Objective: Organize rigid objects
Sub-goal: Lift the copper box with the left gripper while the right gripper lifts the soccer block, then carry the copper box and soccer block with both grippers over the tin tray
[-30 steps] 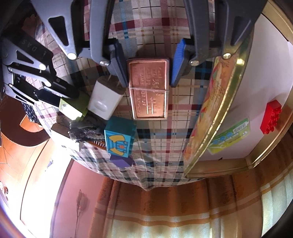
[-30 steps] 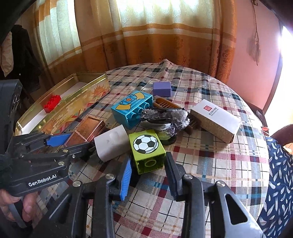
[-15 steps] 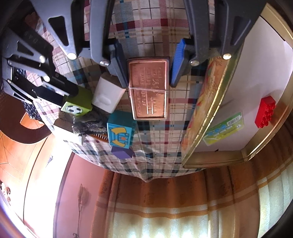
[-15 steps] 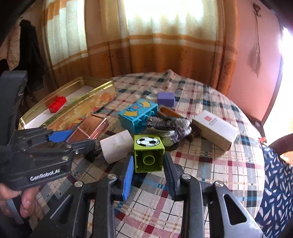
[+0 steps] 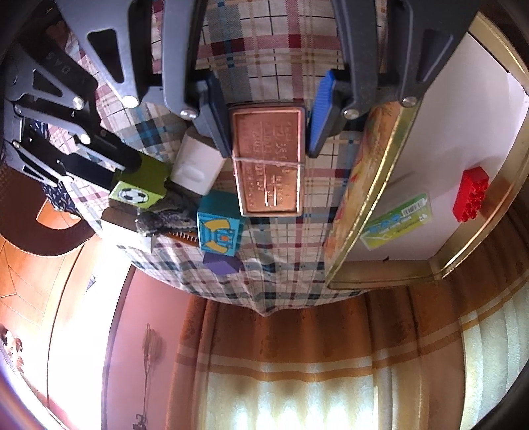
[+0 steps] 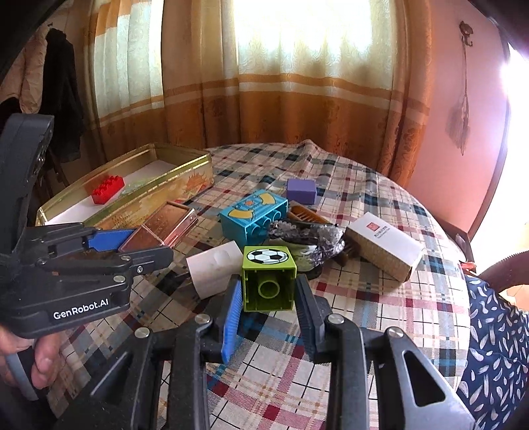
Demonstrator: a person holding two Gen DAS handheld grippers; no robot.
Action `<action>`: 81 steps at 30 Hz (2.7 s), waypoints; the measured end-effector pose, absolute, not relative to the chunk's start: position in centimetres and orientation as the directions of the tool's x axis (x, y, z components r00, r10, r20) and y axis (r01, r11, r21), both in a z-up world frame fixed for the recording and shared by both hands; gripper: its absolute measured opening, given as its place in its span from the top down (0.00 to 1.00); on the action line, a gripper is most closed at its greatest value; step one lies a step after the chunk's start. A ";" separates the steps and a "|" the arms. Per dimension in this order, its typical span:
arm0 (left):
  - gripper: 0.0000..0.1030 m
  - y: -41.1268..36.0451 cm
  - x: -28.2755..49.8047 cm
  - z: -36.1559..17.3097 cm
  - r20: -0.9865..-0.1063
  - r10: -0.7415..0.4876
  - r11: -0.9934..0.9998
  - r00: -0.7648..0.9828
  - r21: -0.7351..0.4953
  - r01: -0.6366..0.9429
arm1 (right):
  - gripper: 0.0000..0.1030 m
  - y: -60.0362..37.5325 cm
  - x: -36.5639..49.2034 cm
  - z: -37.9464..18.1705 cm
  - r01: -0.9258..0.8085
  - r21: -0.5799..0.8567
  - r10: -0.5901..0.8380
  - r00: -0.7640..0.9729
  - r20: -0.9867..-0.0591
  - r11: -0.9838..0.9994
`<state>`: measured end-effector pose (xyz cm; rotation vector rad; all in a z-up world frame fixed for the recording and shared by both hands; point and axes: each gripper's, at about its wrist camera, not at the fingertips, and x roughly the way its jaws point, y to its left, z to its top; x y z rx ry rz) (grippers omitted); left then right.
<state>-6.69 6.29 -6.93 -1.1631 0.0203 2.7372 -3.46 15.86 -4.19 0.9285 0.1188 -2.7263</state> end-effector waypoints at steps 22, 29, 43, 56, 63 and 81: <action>0.57 6.2 -5.4 -5.9 -0.655 0.118 -0.990 -0.747 -0.021 -0.138 | 0.67 16.4 -2.7 -3.7 0.263 0.033 -0.235 -0.794 -0.561 -0.964; 0.57 6.0 -5.2 -5.7 -0.643 0.114 -0.991 -0.758 -0.020 -0.131 | 0.67 16.5 -2.5 -3.5 0.261 0.037 -0.238 -0.801 -0.549 -0.965; 0.57 5.9 -4.5 -5.2 -0.609 0.096 -0.993 -0.787 -0.005 -0.118 | 0.67 16.8 -2.1 -3.3 0.257 0.040 -0.239 -0.815 -0.527 -0.966; 0.57 5.8 -3.9 -4.8 -0.579 0.083 -0.995 -0.811 -0.003 -0.100 | 0.67 16.8 -1.7 -3.0 0.256 0.020 -0.230 -0.833 -0.504 -0.967; 0.57 5.8 -3.7 -4.5 -0.563 0.073 -0.996 -0.823 0.005 -0.092 | 0.67 16.8 -1.5 -2.9 0.255 0.012 -0.227 -0.839 -0.494 -0.967; 0.57 6.1 -3.0 -4.2 -0.530 0.055 -0.996 -0.846 0.028 -0.082 | 0.67 16.6 -1.1 -2.6 0.259 -0.005 -0.226 -0.852 -0.473 -0.966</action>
